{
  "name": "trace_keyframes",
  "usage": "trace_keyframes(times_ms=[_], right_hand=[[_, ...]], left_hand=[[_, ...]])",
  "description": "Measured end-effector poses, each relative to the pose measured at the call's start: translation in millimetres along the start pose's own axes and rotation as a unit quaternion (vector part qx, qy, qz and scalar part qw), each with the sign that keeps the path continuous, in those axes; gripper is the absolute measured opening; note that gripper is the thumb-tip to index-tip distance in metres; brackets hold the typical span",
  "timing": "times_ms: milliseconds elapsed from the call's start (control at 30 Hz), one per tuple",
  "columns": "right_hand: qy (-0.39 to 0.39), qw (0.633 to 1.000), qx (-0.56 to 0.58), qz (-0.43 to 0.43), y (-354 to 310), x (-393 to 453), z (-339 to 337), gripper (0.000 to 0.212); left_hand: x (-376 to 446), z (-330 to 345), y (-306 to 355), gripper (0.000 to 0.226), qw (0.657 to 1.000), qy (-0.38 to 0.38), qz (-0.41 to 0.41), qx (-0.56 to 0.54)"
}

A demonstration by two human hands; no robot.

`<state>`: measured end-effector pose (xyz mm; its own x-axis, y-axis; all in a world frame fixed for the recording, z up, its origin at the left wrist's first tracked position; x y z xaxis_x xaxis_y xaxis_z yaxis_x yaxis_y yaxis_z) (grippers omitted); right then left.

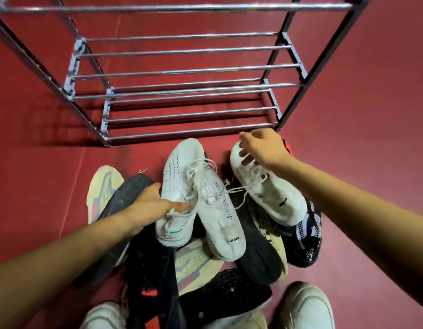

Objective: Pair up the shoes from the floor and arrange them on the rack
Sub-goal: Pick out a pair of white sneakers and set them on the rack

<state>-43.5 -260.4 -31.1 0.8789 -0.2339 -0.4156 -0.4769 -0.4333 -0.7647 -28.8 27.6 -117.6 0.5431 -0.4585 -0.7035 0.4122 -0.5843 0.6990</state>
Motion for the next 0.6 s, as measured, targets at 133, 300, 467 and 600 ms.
trace_keyframes(times_ms=[133,300,467,600], right_hand=[[0.01,0.958,-0.227,0.178,55.3,0.1,-70.2,0.049],[-0.111,0.959,-0.135,0.221,90.5,-14.5,-37.7,0.053],[0.033,0.976,-0.183,0.114,62.3,-0.5,-44.9,0.03],[-0.02,0.96,-0.271,0.072,21.7,-3.6,-44.5,0.031]], left_hand=[[-0.1,-1.9,1.2,0.06,1.0,0.012,-0.003,0.021],[2.0,-4.6,-2.3,0.058,1.0,0.007,-0.011,0.019],[3.0,-5.4,-3.2,0.056,1.0,0.013,-0.009,0.006],[1.6,-6.8,-1.3,0.055,1.0,0.0,-0.007,0.001]])
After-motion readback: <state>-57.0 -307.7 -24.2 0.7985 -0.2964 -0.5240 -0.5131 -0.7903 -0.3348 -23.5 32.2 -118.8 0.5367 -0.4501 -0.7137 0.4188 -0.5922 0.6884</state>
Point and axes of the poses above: each hand's wrist, its own x-axis towards the middle knuckle, its own z-axis out of the palm, y = z × x, the point moved 5 cm from there along x, towards the middle knuckle, and after that the axes turned 12 degrees about -y, right-handed, at the moved point
